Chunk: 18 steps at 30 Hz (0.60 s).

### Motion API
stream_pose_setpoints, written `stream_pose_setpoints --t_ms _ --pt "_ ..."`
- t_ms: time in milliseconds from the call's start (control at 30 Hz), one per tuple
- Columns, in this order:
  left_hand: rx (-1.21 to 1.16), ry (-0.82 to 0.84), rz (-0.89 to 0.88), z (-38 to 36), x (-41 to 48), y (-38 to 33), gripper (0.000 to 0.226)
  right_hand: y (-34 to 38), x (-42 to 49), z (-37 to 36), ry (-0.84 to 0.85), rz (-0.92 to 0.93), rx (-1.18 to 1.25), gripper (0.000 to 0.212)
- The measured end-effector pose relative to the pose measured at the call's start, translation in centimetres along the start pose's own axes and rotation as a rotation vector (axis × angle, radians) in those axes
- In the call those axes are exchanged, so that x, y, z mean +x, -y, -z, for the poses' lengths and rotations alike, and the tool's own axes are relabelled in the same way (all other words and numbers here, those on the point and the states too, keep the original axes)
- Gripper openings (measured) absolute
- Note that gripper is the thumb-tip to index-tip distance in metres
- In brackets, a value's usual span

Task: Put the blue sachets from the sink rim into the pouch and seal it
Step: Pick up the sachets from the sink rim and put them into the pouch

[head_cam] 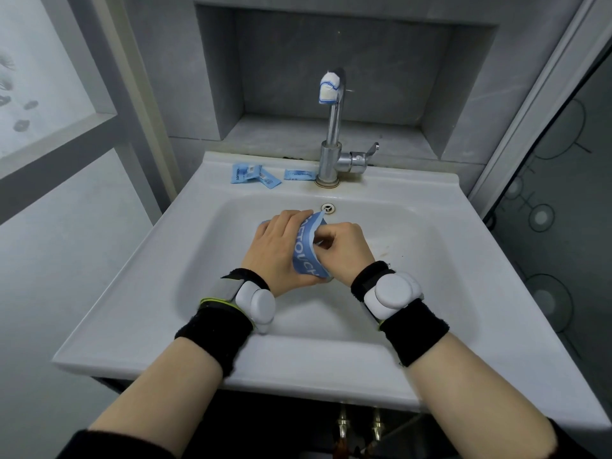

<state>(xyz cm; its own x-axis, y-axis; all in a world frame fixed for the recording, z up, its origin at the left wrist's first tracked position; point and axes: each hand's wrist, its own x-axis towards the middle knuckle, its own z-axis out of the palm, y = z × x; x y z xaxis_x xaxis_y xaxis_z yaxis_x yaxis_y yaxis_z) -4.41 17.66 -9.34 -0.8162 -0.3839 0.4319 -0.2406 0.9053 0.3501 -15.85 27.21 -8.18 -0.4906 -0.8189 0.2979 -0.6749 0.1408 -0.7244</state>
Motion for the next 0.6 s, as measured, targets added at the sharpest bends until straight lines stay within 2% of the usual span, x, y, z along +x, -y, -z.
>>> stream_pose_setpoints --t_ms 600 --pt "-0.011 -0.041 0.045 -0.09 -0.03 0.25 0.101 -0.20 0.04 0.15 -0.101 0.012 0.142 0.013"
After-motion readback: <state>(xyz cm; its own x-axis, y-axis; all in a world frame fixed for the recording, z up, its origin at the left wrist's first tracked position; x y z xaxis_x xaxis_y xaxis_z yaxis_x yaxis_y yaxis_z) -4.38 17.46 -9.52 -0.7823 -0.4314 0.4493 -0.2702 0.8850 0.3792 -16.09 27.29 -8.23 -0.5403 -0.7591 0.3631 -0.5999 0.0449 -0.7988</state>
